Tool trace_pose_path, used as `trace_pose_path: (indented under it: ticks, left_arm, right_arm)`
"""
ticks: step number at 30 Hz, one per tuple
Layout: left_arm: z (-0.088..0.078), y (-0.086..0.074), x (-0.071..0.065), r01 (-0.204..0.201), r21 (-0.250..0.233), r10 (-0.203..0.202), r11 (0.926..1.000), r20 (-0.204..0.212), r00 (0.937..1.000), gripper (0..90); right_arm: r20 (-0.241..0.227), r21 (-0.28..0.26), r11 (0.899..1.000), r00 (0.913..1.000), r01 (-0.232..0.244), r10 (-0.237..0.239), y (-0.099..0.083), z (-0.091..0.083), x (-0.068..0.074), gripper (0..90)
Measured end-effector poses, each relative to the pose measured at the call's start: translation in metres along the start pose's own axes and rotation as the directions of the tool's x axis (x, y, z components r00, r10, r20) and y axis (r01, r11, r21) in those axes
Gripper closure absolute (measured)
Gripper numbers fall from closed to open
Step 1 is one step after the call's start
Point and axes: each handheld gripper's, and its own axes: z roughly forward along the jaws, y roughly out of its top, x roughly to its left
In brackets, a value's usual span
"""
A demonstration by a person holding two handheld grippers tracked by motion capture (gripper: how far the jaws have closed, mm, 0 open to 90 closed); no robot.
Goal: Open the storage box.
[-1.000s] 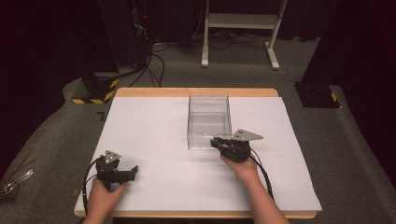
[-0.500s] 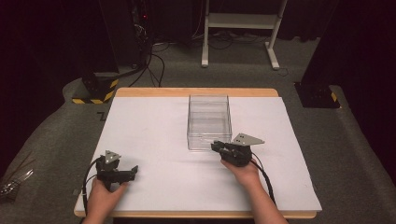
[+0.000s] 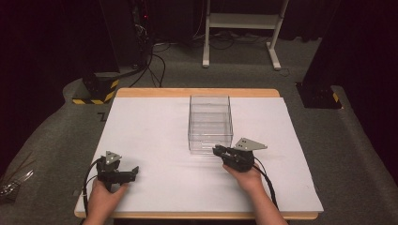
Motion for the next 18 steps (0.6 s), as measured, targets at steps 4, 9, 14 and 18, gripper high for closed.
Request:
trace_pose_path:
  ticks: [4, 9, 14, 18]
  left_arm:
    - [0.0, 0.0, 0.0, 0.0, 0.0, 0.0, 1.0, 0.0, 1.0, 0.5]
    - [0.0, 0.0, 0.0, 0.0, 0.0, 0.0, 1.0, 0.0, 1.0, 0.5]
    - [0.0, 0.0, 0.0, 0.0, 0.0, 0.0, 1.0, 0.0, 1.0, 0.5]
    - [0.0, 0.0, 0.0, 0.0, 0.0, 0.0, 1.0, 0.0, 1.0, 0.5]
  right_arm:
    - [-0.003, -0.002, 1.0, 1.0, 0.0, 0.0, -0.002, -0.003, 0.003, 76.8]
    - [-0.004, -0.002, 1.0, 1.0, 0.007, -0.007, -0.004, -0.006, 0.007, 77.1]
    - [-0.007, 0.0, 1.0, 0.9999, 0.008, -0.008, -0.005, -0.009, 0.011, 77.3]
    - [-0.007, 0.003, 1.0, 0.9999, 0.013, -0.013, -0.007, -0.011, 0.014, 77.5]
